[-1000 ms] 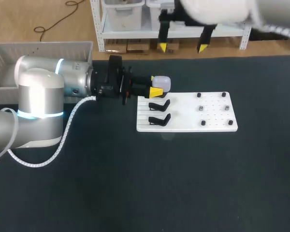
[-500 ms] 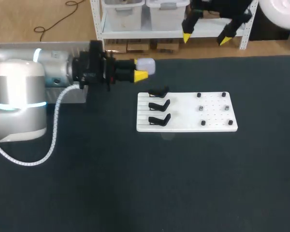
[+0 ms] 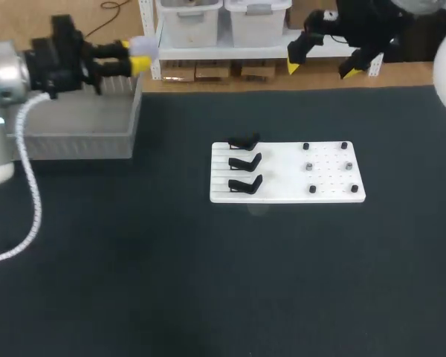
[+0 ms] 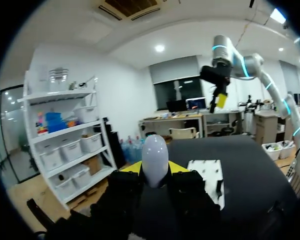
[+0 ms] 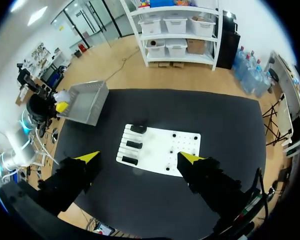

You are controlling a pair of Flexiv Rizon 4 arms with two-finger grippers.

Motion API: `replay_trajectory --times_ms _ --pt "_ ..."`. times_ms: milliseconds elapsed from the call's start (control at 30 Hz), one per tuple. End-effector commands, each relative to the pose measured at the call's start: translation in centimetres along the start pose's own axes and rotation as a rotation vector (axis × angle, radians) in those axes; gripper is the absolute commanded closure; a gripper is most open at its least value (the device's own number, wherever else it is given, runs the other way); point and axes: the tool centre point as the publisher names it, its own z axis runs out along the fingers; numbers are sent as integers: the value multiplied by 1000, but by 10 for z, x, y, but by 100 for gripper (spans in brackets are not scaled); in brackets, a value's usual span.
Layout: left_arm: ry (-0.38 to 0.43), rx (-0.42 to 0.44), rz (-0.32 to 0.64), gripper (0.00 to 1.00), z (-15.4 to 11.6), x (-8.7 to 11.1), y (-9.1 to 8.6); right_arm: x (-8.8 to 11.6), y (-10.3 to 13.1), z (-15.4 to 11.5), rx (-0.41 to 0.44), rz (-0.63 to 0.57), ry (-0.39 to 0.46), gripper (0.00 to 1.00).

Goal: Pick up each earbud case from the left stands, insert the matching earbuds, close the lid, and place the case in the box.

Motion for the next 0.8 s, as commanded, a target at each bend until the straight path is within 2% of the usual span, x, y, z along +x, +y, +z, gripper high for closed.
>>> replay_trajectory --times_ms 33,100,167,333,467,567,733,767,800 --pt "77 -277 2 100 -30 11 35 4 -1 0 3 2 -126 0" --pt "102 -321 -28 100 -39 25 57 4 -1 0 3 2 -126 0" --pt "166 -351 -21 100 -45 40 77 4 -1 0 3 2 -126 0" --pt "261 -387 -56 100 -56 81 119 4 -1 0 3 2 -126 0" --pt "316 -397 -89 100 -62 110 139 4 -1 0 3 2 -126 0" --pt "350 -386 -93 100 -62 123 143 4 -1 0 3 2 -126 0" --pt "359 -384 -98 100 -62 132 147 4 -1 0 3 2 -126 0" --pt "361 -386 -99 92 -64 134 150 4 -1 0 3 2 -126 0" --pt "363 -386 -101 38 -64 134 150 4 -1 0 3 2 -126 0"
